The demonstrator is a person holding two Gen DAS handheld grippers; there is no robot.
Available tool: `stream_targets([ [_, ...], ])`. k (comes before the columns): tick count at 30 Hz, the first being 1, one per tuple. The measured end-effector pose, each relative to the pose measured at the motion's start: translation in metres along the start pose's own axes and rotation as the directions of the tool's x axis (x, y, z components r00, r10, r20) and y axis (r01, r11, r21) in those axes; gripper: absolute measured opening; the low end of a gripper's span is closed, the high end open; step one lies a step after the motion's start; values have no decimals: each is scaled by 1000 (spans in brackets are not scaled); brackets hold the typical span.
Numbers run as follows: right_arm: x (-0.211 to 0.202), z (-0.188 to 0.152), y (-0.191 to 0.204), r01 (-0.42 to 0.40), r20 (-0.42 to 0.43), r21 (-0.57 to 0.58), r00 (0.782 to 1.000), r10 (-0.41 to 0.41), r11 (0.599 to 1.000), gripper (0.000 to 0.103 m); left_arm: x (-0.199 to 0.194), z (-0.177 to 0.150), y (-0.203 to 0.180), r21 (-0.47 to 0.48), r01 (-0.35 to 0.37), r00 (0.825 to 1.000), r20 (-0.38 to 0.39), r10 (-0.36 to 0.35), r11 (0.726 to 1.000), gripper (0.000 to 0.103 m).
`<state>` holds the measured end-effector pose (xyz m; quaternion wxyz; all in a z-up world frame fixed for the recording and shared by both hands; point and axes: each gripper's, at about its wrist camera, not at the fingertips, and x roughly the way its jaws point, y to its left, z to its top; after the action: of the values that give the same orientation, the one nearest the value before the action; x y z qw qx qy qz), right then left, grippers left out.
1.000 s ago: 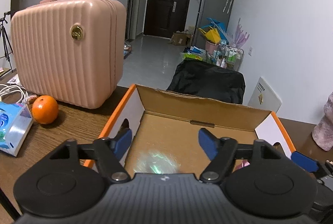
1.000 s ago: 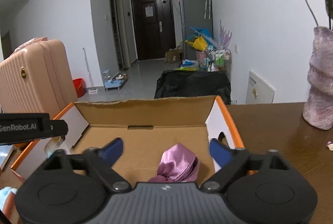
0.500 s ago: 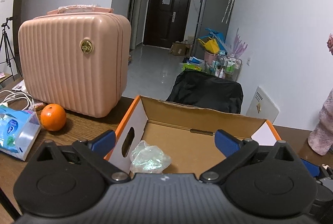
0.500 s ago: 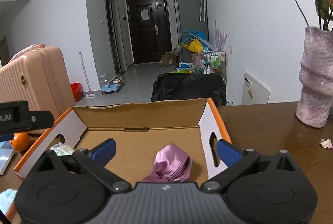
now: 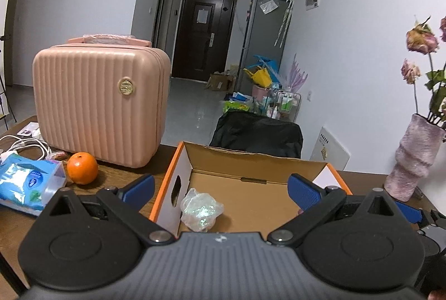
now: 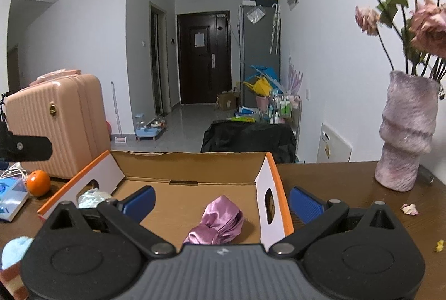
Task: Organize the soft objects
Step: 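Open both tools to drop the bag and scrunchie into the box, then move the right tool back to the table and grasp the plush sheep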
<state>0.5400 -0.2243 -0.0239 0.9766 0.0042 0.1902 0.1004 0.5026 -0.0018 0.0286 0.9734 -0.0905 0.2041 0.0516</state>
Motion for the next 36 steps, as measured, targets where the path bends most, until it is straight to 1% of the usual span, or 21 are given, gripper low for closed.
stream_targets([
  [7,-37,-13,6,-10,29,-40,1000,11,999,103,-36,-11,20,-9,-29,999,20,30,1000,103],
  [13,-67,-28,9,-21,42,-59,999,24,998,103,-67,-24,40,-3,-34,999,40,34,999,103],
  [19,-97,-47,14,-35,34,-65,999,38,997,103,-95,-36,56,32,-52,997,50,50,998,103],
  [24,-119,-60,21,-31,34,-70,999,34,997,103,-119,-49,66,52,-63,996,65,59,997,103],
  [31,-152,-73,33,-41,46,-82,998,45,996,103,-149,-66,84,54,-60,996,65,57,997,103],
  [36,-171,-82,42,-43,36,-90,998,47,995,103,-167,-81,96,63,-54,997,53,51,997,103],
])
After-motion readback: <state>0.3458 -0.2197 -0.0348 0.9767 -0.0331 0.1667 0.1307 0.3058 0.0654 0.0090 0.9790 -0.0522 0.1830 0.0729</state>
